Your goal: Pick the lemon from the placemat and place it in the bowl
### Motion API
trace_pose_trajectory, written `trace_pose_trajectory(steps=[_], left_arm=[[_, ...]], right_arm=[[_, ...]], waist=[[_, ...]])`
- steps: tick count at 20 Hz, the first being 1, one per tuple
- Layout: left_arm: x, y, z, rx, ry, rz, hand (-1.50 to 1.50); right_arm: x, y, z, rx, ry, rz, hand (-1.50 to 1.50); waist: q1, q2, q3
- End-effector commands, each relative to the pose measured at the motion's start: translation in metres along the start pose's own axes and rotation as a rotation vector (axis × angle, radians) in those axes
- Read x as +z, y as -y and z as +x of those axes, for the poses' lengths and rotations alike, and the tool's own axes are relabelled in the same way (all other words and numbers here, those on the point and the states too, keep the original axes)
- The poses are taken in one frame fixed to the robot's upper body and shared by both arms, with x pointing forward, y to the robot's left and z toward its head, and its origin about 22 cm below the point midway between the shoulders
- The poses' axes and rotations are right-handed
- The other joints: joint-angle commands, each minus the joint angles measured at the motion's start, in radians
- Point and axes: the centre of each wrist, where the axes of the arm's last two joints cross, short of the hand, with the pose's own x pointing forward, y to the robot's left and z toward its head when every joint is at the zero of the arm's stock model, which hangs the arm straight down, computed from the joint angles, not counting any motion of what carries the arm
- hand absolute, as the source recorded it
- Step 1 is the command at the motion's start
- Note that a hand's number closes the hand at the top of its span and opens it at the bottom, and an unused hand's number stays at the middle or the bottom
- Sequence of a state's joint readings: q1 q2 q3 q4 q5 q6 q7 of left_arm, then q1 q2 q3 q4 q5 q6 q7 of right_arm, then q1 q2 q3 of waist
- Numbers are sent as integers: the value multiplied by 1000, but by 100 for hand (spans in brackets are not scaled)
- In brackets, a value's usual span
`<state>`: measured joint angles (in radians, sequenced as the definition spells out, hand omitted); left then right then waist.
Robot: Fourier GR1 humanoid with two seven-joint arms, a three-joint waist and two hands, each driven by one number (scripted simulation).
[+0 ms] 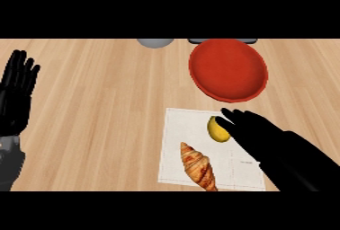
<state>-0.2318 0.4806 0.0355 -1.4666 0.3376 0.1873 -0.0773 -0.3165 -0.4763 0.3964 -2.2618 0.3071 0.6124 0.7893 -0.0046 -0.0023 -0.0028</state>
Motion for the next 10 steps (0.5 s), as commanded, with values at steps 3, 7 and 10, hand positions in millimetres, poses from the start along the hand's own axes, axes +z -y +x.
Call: trace_pose_trajectory(steps=[3,7,10], left_arm=[[7,3,-14,7,-6,13,0],[2,2,7,-4,-12,0,0],[-14,-4,1,2,-7,-3,0]], right_arm=[[-1,8,-10,36,-81,124,-150],[-9,9,-14,44,-92,127,-150],[-32,-3,-17,38,-93,141,-150]], waist=[[3,2,2],[6,1,3],[5,3,3]])
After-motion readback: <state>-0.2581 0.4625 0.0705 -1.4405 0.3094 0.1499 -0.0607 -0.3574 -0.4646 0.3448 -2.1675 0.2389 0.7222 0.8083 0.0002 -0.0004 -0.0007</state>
